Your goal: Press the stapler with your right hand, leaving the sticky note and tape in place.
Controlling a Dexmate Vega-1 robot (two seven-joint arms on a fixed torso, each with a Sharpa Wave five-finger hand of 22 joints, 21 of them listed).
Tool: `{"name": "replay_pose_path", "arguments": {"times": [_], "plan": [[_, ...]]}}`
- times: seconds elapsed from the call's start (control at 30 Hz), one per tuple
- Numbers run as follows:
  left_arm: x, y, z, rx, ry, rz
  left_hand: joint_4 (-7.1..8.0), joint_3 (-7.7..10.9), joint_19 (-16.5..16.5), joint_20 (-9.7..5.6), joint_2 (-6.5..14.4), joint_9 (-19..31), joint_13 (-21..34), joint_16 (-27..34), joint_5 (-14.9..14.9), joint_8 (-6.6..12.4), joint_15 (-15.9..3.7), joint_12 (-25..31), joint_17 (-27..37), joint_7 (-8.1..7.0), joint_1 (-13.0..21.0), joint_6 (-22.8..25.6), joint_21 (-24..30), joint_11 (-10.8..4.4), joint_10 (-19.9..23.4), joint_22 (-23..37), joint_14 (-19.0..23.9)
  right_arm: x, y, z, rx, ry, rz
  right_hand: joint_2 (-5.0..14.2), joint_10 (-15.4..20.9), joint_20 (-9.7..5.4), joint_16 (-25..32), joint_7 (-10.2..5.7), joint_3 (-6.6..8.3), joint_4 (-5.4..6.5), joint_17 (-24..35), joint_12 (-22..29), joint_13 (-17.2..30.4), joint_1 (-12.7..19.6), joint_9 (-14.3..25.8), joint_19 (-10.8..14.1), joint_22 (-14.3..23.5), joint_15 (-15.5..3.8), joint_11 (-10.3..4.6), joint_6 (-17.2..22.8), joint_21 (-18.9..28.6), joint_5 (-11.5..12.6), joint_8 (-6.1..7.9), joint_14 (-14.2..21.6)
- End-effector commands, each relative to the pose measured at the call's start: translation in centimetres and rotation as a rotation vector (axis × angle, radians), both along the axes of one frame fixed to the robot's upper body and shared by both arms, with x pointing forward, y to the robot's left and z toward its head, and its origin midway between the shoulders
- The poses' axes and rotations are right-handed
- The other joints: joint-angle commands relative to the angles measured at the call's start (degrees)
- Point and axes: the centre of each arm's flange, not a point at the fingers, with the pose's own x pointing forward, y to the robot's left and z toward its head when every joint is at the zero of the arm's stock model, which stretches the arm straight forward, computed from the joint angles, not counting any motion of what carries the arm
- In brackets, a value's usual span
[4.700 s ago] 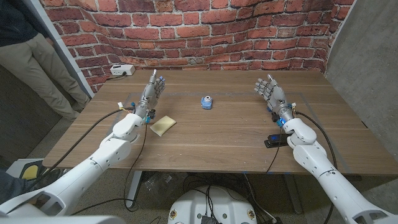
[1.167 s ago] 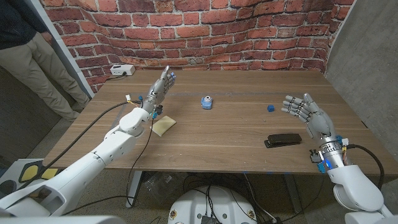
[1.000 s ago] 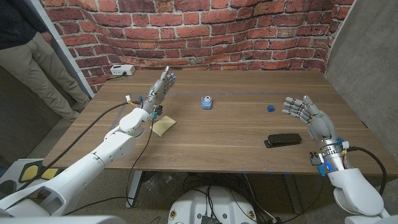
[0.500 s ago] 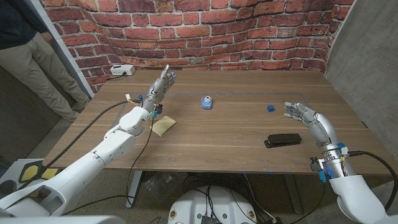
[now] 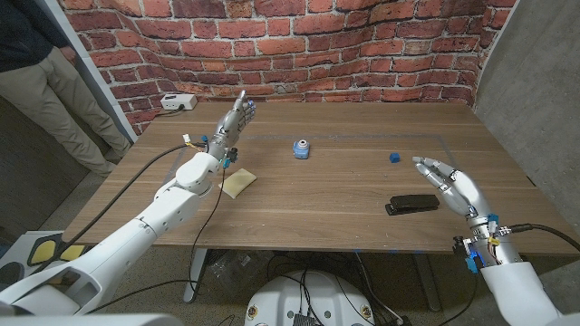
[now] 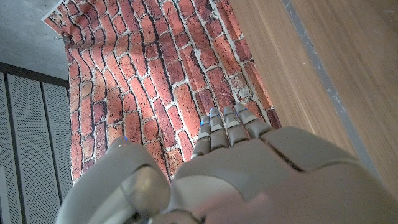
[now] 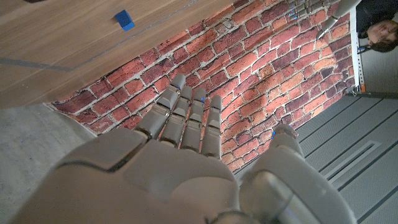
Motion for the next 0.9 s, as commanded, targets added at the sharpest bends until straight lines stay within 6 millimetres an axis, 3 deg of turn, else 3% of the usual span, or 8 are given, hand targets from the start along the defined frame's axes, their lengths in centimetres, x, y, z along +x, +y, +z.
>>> {"name": "replay_pose_path", "arguments": {"times": [0.03, 0.3, 0.9], "plan": [[0.4, -0.3, 0.0, -0.005, 0.006, -0.011, -0.30, 0.07, 0.15, 0.42, 0.18, 0.31, 0.14, -0.15, -0.26, -0.09, 0.06, -0.20, 0.23, 0.01, 0.42, 0.65, -0.08, -0.25, 0.43, 0.06, 0.15, -0.8, 1.1, -0.4, -0.175, -0.007, -0.173, 0.09, 0.34, -1.02, -0.22, -0.20, 0.26, -0.12, 0.21, -0.09, 0.20, 0.67, 0.14, -0.44, 0.08, -0.28, -0.49, -0.68, -0.35, 0.35, -0.37, -0.67], [0.4, -0.2, 0.2, -0.008, 0.002, -0.004, -0.35, 0.00, 1.57, 1.06, 0.42, 0.32, 0.15, 0.05, -0.42, -0.07, 0.03, -0.14, 0.24, -0.11, 0.67, 1.43, 0.18, -0.04, 1.38, 0.07, 1.41, -0.6, 1.4, -0.7, -0.217, 0.014, -0.217, 0.95, -1.95, -0.51, -0.82, -0.63, 1.01, -0.39, 0.21, -1.36, 0.23, 1.88, 0.14, -3.16, 0.13, 0.42, 0.51, -1.21, -2.01, 0.70, -0.44, -3.92], [0.8, -1.2, 0.2, -0.021, 0.004, -0.034, -0.41, -0.09, 2.34, 1.38, 0.69, 0.34, 0.15, -0.05, -0.61, -0.12, -0.05, -0.16, 0.25, -0.41, 0.97, 2.23, 0.11, -0.08, 2.32, 0.08, 2.18, -0.2, 1.7, -1.8, -0.328, 0.030, -0.352, 1.53, -3.17, -0.49, -0.81, -2.07, 1.56, -0.40, 0.28, -2.06, 0.28, 2.61, 0.16, -6.29, 0.27, 0.27, -0.53, -1.87, -3.68, 0.64, -0.47, -7.22]]}}
